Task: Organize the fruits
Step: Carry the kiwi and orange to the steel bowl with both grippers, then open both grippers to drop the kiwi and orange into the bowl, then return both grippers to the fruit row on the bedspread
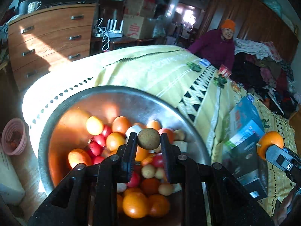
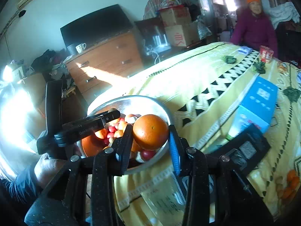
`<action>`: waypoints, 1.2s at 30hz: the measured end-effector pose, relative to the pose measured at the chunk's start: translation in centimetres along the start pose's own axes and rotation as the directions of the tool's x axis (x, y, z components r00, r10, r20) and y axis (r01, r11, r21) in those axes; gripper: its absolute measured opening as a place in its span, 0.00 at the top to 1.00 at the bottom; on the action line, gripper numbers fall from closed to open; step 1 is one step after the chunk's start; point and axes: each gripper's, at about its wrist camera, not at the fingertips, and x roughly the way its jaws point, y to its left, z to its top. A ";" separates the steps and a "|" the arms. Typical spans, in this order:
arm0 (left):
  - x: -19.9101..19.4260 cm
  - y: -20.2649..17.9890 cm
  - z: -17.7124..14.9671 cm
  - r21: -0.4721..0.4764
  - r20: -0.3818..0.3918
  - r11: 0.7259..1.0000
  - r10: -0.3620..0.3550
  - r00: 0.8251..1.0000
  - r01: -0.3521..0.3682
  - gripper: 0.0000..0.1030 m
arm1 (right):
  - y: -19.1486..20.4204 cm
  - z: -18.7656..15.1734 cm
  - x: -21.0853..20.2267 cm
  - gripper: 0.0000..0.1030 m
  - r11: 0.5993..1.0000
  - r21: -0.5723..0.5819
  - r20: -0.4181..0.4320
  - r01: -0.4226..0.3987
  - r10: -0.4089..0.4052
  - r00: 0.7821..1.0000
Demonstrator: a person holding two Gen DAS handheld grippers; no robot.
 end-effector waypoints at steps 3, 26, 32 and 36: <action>0.4 1.7 -0.5 -0.031 -0.016 0.999 0.012 1.000 -0.012 0.76 | 1.2 0.5 4.0 0.64 1.000 -0.001 -0.064 -0.021 0.021 0.998; -5.6 -4.0 1.5 0.051 0.141 0.999 -0.026 0.990 0.019 0.27 | 4.0 1.9 -2.4 0.34 0.917 -0.201 0.102 0.345 -0.331 0.938; -8.2 -10.7 1.1 0.153 0.184 0.984 -0.114 0.976 0.086 0.23 | 1.5 1.0 -7.7 0.28 0.857 -0.171 0.176 0.486 -0.459 0.871; -9.3 -14.8 0.3 0.216 0.185 0.969 -0.163 0.969 0.122 0.22 | -0.3 -0.2 -10.6 0.27 0.837 -0.131 0.188 0.532 -0.505 0.842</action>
